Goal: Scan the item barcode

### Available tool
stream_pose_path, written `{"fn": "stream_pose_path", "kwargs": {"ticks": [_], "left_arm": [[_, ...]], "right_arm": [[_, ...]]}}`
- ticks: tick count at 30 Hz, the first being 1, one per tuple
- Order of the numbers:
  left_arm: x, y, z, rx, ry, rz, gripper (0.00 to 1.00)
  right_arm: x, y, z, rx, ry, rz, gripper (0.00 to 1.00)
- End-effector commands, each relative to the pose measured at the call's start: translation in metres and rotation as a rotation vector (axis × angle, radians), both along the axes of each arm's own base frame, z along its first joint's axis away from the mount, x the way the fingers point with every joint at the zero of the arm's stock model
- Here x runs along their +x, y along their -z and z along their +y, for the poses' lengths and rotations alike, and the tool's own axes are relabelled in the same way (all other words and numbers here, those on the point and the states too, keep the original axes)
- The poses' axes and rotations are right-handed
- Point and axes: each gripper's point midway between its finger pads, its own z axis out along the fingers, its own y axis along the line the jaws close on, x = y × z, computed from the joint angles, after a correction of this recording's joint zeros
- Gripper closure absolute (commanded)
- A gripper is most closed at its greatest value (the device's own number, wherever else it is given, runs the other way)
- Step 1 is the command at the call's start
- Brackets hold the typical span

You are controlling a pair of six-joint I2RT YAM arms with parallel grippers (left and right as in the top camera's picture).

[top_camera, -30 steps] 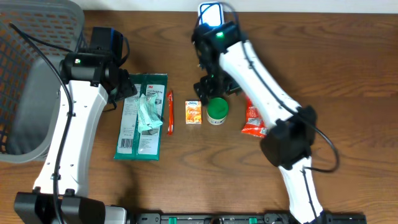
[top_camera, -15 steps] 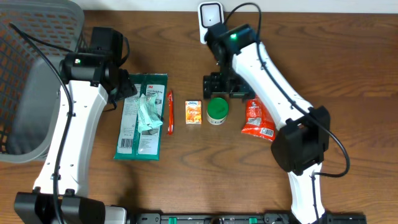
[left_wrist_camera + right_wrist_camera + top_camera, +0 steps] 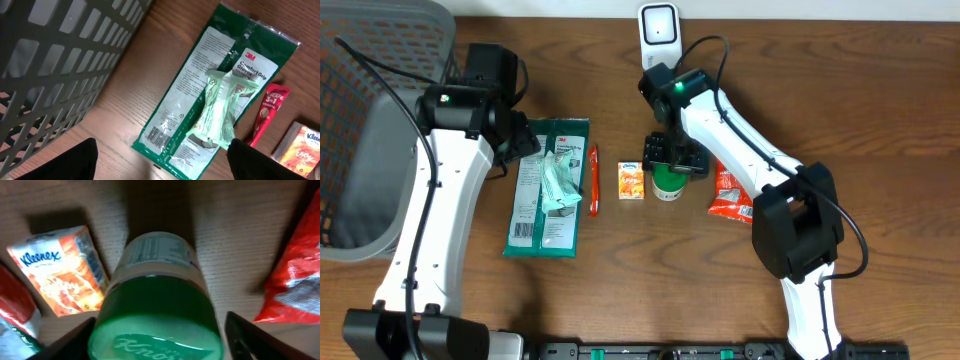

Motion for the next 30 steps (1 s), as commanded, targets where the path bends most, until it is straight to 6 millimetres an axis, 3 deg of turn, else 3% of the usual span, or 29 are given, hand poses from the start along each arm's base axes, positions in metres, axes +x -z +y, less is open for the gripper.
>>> {"fn": "stream_pose_path", "kwargs": {"ticks": [1, 13, 19, 22, 24, 26, 30], "left_arm": [[-0.001, 0.000, 0.004, 0.015, -0.012, 0.001, 0.17], [-0.001, 0.000, 0.004, 0.015, -0.012, 0.001, 0.17], [-0.001, 0.000, 0.004, 0.015, -0.012, 0.001, 0.17], [-0.001, 0.000, 0.004, 0.015, -0.012, 0.001, 0.17], [-0.001, 0.000, 0.004, 0.015, -0.012, 0.001, 0.17], [-0.001, 0.000, 0.004, 0.015, -0.012, 0.001, 0.17], [-0.001, 0.000, 0.004, 0.015, -0.012, 0.001, 0.17]], "right_arm": [[0.000, 0.002, 0.000, -0.002, 0.016, 0.002, 0.29], [-0.002, 0.002, -0.004, 0.034, -0.424, -0.015, 0.39], [0.003, 0.001, -0.017, 0.026, -0.672, -0.030, 0.32], [0.008, -0.002, -0.029, -0.026, -0.665, -0.031, 0.22], [0.008, -0.013, -0.030, -0.027, -0.662, -0.028, 0.14], [0.006, -0.031, -0.030, -0.024, -0.652, -0.021, 0.01], [0.001, -0.042, -0.033, -0.043, -0.524, 0.002, 0.01]]}}
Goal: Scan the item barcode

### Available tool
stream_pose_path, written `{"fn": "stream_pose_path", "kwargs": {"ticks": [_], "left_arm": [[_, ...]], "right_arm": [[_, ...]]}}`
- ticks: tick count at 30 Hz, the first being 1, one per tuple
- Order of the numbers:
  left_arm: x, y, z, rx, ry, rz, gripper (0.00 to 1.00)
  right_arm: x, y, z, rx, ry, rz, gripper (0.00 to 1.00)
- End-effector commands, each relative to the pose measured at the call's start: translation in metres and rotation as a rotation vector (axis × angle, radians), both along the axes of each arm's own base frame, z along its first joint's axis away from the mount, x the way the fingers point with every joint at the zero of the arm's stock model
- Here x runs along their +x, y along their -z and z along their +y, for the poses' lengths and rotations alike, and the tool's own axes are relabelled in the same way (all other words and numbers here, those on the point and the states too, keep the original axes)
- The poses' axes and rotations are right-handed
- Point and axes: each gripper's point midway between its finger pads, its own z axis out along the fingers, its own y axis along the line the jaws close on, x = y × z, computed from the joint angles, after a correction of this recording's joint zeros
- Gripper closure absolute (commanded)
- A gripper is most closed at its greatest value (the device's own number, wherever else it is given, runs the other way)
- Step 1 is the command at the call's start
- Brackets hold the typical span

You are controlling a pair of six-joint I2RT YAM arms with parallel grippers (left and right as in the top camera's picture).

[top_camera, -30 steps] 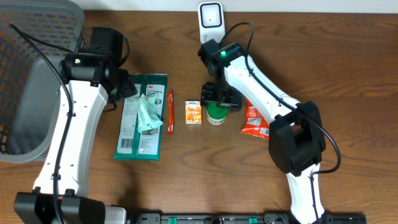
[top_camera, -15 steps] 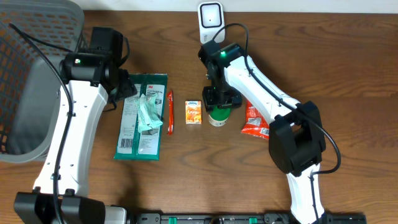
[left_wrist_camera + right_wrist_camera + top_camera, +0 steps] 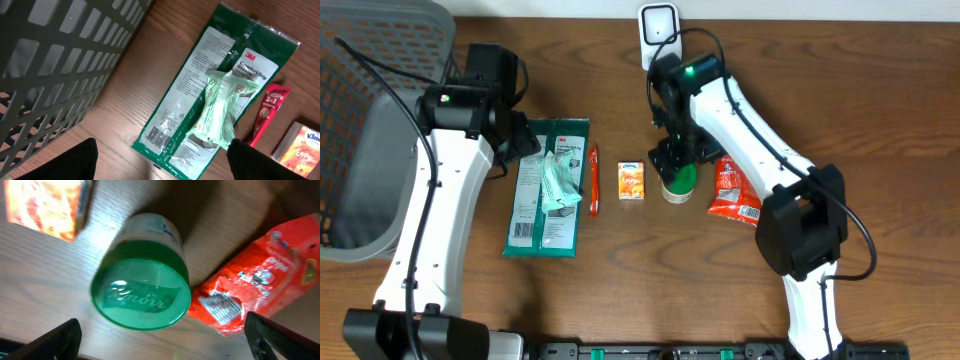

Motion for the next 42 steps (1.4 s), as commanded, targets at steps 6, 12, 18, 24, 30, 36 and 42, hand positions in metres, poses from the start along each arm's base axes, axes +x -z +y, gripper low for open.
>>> {"fn": "stream_pose_path", "kwargs": {"ticks": [6, 12, 18, 24, 30, 36, 42], "left_arm": [[-0.001, 0.000, 0.004, 0.015, -0.013, 0.001, 0.17], [-0.001, 0.000, 0.004, 0.015, -0.013, 0.001, 0.17], [-0.001, 0.000, 0.004, 0.015, -0.013, 0.001, 0.17], [-0.001, 0.000, 0.004, 0.015, -0.013, 0.001, 0.17], [-0.001, 0.000, 0.004, 0.015, -0.013, 0.001, 0.17], [-0.001, 0.000, 0.004, 0.015, -0.013, 0.001, 0.17], [-0.001, 0.000, 0.004, 0.015, -0.013, 0.001, 0.17]], "right_arm": [[-0.002, 0.014, -0.001, -0.030, 0.156, 0.000, 0.15], [-0.003, 0.022, 0.007, -0.025, 0.164, -0.013, 0.15], [-0.005, 0.022, 0.010, -0.021, 0.157, -0.018, 0.22], [-0.002, 0.006, 0.009, 0.005, 0.162, -0.055, 0.19], [-0.002, 0.000, 0.008, 0.011, 0.164, -0.063, 0.11], [-0.010, -0.001, 0.020, 0.073, 0.170, -0.012, 0.05], [-0.013, 0.002, 0.027, 0.090, 0.163, -0.001, 0.08]]}}
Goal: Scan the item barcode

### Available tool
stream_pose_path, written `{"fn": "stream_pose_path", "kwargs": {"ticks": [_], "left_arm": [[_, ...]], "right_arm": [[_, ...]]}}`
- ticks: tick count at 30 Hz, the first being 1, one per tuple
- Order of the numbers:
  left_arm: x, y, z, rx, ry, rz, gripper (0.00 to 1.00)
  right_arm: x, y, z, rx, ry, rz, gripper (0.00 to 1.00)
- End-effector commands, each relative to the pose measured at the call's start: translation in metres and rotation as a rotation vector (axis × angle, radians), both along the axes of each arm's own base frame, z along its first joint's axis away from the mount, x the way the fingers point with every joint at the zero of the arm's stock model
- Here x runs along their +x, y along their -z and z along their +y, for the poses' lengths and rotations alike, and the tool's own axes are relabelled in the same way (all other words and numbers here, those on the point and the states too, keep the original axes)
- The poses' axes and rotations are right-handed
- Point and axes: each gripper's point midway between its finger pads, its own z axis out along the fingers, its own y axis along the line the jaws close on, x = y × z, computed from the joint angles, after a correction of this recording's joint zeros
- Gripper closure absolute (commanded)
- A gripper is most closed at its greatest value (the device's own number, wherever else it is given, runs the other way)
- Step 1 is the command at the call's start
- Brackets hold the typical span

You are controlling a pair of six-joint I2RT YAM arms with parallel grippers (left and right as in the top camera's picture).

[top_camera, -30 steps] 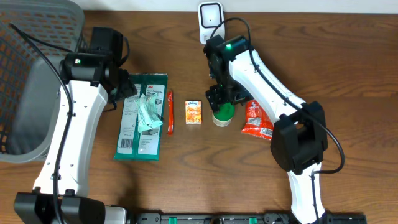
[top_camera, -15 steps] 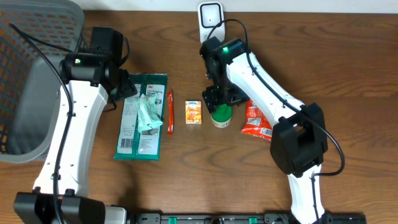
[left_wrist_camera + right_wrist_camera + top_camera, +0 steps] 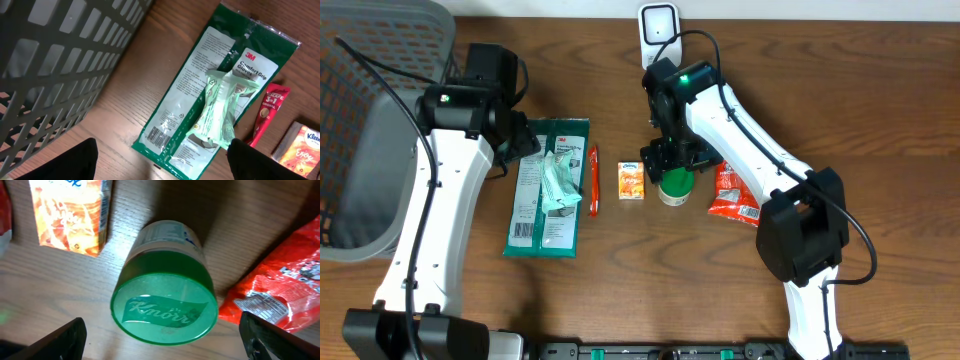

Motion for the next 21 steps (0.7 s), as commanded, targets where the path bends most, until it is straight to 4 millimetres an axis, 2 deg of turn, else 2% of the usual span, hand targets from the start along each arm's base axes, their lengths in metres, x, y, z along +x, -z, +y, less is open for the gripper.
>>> {"fn": "stream_pose_path", "kwargs": {"ticks": [1, 7, 9, 13, 19, 21], "left_arm": [[-0.001, 0.000, 0.004, 0.015, -0.012, 0.001, 0.17], [-0.001, 0.000, 0.004, 0.015, -0.012, 0.001, 0.17], [-0.001, 0.000, 0.004, 0.015, -0.012, 0.000, 0.17], [-0.001, 0.000, 0.004, 0.015, -0.012, 0.001, 0.17], [-0.001, 0.000, 0.004, 0.015, -0.012, 0.001, 0.17], [-0.001, 0.000, 0.004, 0.015, -0.012, 0.001, 0.17]], "right_arm": [[-0.004, -0.007, 0.007, 0.034, -0.001, -0.013, 0.08], [-0.002, 0.014, 0.002, -0.042, 0.054, -0.052, 0.09], [-0.003, 0.030, 0.003, -0.038, 0.052, -0.058, 0.12], [0.001, 0.046, 0.005, -0.022, 0.053, -0.080, 0.22], [-0.002, 0.052, 0.003, -0.030, 0.052, -0.076, 0.26], [0.000, 0.052, 0.004, -0.026, 0.052, -0.082, 0.35]]}}
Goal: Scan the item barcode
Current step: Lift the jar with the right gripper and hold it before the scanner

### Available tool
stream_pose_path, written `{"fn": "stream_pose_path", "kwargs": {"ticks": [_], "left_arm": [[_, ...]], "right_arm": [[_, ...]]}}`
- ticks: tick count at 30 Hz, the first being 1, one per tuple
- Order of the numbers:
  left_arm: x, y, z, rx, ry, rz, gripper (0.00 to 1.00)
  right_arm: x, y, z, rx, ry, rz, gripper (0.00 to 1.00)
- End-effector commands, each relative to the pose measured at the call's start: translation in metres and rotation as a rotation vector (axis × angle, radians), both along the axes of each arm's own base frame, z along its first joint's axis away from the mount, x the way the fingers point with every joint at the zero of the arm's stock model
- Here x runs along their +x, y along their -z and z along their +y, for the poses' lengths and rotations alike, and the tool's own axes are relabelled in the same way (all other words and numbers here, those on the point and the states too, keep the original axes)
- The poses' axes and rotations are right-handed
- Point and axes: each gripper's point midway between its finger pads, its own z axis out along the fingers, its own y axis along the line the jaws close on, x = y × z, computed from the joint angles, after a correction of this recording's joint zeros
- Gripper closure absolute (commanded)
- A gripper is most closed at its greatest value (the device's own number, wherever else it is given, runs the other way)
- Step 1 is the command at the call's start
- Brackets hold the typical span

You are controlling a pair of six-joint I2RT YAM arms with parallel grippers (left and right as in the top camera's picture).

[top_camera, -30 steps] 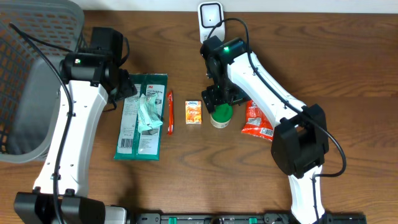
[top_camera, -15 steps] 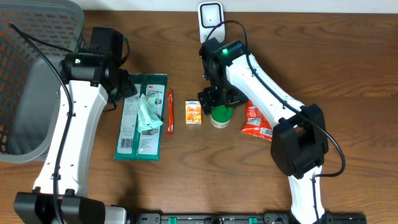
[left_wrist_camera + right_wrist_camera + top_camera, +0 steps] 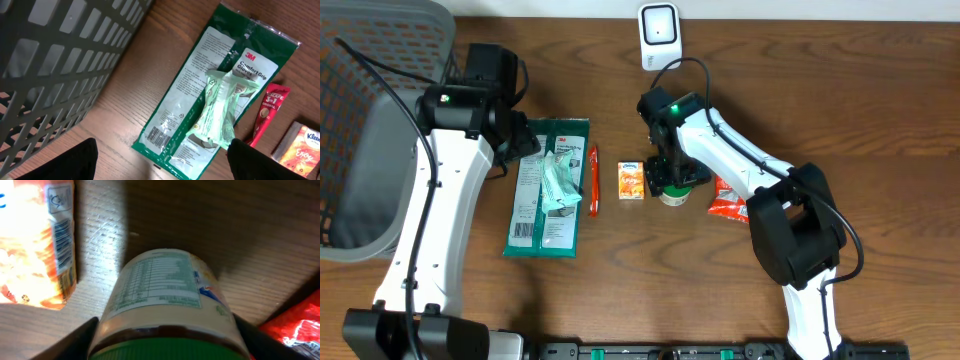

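A jar with a green lid and pale label [image 3: 165, 295] stands at the table's middle [image 3: 672, 196]. My right gripper [image 3: 670, 176] is lowered over it. In the right wrist view the gripper [image 3: 165, 347] has a dark finger pressed against each side of the jar, just under the lid. The white barcode scanner [image 3: 658, 30] stands at the far edge, behind the jar. My left gripper [image 3: 520, 140] hovers open beside the basket; in its own view [image 3: 160, 165] nothing lies between its fingers.
An orange Kleenex pack [image 3: 632, 180] lies just left of the jar, a red snack bag [image 3: 730, 195] just right. Farther left are a red stick sachet [image 3: 592, 180] and a green 3M package [image 3: 548, 190] with a pale green packet on it. A grey basket [image 3: 370, 130] fills the left edge.
My right gripper was open above the jar with the whole lid in view. It is now low around the jar, its fingers against the jar's sides. The left arm has not moved.
At first my right gripper sat low around the jar. Then it was higher and open, looking down on the lid, and turned. It stayed above the jar a while, and now it is down on the jar again. The jar stands where it stood.
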Motion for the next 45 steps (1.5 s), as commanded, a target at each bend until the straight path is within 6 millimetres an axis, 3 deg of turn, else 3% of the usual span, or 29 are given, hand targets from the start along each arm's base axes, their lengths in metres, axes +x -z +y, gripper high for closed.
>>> {"fn": "stream_pose_path", "kwargs": {"ticks": [1, 6, 8, 12, 14, 16, 18, 21, 23, 24, 29, 35, 40, 45], "left_arm": [[-0.001, 0.000, 0.004, 0.015, -0.012, 0.001, 0.17], [-0.001, 0.000, 0.004, 0.015, -0.012, 0.001, 0.17], [-0.001, 0.000, 0.004, 0.015, -0.012, 0.001, 0.17], [-0.001, 0.000, 0.004, 0.015, -0.012, 0.001, 0.17], [-0.001, 0.000, 0.004, 0.015, -0.012, 0.001, 0.17], [-0.001, 0.000, 0.004, 0.015, -0.012, 0.001, 0.17], [-0.001, 0.000, 0.004, 0.015, -0.012, 0.001, 0.17], [-0.001, 0.000, 0.004, 0.015, -0.012, 0.001, 0.17], [-0.001, 0.000, 0.004, 0.015, -0.012, 0.001, 0.17], [-0.001, 0.000, 0.004, 0.015, -0.012, 0.001, 0.17], [-0.001, 0.000, 0.004, 0.015, -0.012, 0.001, 0.17], [-0.001, 0.000, 0.004, 0.015, -0.012, 0.001, 0.17], [-0.001, 0.000, 0.004, 0.015, -0.012, 0.001, 0.17], [-0.001, 0.000, 0.004, 0.015, -0.012, 0.001, 0.17]], "right_arm": [[0.004, -0.010, 0.002, 0.013, 0.006, -0.037, 0.40], [0.017, -0.047, 0.009, 0.072, -0.060, -0.128, 0.48], [0.021, -0.073, 0.011, 0.106, -0.065, -0.184, 0.61], [0.019, -0.124, 0.011, 0.170, -0.065, -0.289, 0.70], [0.015, -0.155, 0.008, 0.209, -0.071, -0.356, 0.84], [0.015, -0.174, 0.007, 0.239, -0.068, -0.407, 0.99], [0.022, -0.194, 0.008, 0.278, -0.067, -0.479, 0.99], [0.049, -0.214, 0.008, 0.312, -0.041, -0.608, 0.99], [0.065, -0.219, 0.006, 0.312, -0.021, -0.666, 0.99], [0.086, -0.224, 0.004, 0.305, 0.006, -0.741, 0.99], [0.142, -0.227, 0.010, 0.289, 0.066, -0.925, 0.99], [0.198, -0.199, 0.024, 0.315, 0.105, -1.032, 0.99], [0.240, -0.197, 0.021, 0.296, 0.073, -1.143, 0.99], [0.271, -0.179, 0.017, 0.310, 0.105, -1.210, 0.99]]}}
